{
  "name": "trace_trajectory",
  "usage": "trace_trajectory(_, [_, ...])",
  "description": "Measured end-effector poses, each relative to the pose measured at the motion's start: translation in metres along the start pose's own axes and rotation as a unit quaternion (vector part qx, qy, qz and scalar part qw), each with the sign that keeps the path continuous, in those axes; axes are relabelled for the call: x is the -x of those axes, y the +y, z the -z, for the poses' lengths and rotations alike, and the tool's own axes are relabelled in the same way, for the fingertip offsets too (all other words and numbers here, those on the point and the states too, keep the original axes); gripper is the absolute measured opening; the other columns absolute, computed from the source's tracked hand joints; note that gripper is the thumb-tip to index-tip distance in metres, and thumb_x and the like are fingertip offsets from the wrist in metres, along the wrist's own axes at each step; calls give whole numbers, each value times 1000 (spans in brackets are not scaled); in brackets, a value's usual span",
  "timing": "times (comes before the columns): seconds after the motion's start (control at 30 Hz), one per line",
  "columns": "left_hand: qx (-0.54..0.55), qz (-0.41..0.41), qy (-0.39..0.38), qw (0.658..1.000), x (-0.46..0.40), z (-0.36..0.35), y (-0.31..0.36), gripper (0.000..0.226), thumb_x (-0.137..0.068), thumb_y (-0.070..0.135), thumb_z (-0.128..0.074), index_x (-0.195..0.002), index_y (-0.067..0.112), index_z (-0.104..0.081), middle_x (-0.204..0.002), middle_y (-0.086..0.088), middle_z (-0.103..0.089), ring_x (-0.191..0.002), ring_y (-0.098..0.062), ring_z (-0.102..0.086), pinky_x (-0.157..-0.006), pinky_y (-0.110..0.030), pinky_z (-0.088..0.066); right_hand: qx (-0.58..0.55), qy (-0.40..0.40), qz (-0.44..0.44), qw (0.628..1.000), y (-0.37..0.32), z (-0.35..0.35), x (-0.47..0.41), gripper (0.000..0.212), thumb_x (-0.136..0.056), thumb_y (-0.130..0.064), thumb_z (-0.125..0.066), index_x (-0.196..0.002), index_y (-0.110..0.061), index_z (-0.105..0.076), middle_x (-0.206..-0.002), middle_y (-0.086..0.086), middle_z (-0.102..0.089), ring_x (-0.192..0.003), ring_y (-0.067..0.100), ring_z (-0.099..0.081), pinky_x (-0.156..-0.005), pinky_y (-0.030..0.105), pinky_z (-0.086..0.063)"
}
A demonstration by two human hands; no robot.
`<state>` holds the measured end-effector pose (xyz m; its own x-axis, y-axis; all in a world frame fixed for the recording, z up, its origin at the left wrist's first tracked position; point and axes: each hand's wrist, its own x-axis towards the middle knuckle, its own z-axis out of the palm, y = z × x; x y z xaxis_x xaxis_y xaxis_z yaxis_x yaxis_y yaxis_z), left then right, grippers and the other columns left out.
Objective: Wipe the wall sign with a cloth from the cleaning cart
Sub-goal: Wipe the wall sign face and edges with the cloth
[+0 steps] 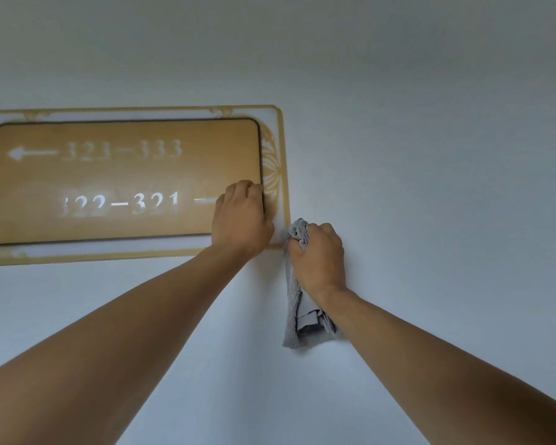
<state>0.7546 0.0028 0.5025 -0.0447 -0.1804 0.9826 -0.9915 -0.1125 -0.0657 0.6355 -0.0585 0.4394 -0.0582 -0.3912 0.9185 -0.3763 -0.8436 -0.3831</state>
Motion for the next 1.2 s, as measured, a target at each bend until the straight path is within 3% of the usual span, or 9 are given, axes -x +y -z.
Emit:
trace_trajectory(0.23, [11,-12,7,1000,-25,-6,3,45,-85,15,-55,-128,4,-55,-136,-14,-54,-131,-32,-43,-110,-41,-33,3,18,30,999,-10,6,-40,20,-93,-22,-59,-93,-2,-62,-103,16,-55,-93,30,-55,-81,35,-45])
trace_trajectory(0.53, [-3,-50,5,999,-65,-1,1,57,-76,18,-42,-128,3,-56,-139,-16,-51,-134,-33,-40,-114,-43,-30,30,46,62,997,-34,9,-128,18,-94,-22,-57,-90,-6,-63,-101,15,-60,-93,28,-55,-71,29,-33])
trace_trajectory(0.8, [23,-21,28,999,-124,-2,9,49,-87,15,-47,-135,7,-54,-153,-12,-42,-144,-30,-31,-118,-43,-25,34,75,75,994,-58,11,-189,19,-94,-23,-59,-92,-6,-67,-99,13,-66,-92,29,-60,-71,32,-43])
trace_trajectory(1.0, [24,-8,27,999,-138,-5,6,52,-85,16,-44,-135,4,-53,-152,-16,-42,-143,-32,-33,-118,-44,-25,24,102,83,991,-65,12,-213,20,-94,-24,-60,-97,-4,-65,-100,12,-67,-95,29,-61,-71,32,-42])
trace_trajectory(1.1, [14,-22,34,999,-136,-6,1,65,-74,21,-34,-134,3,-55,-151,-15,-44,-141,-32,-35,-118,-43,-26,21,115,81,990,-70,13,-224,21,-94,-25,-62,-101,-5,-62,-105,13,-65,-98,30,-60,-70,31,-39])
trace_trajectory(1.2, [-2,-47,41,998,-134,-7,-7,61,-76,19,-39,-133,5,-57,-149,-12,-47,-138,-30,-39,-116,-41,-28,43,122,91,987,-76,15,-235,12,-95,-20,-61,-91,-8,-62,-100,12,-67,-91,28,-58,-67,30,-34])
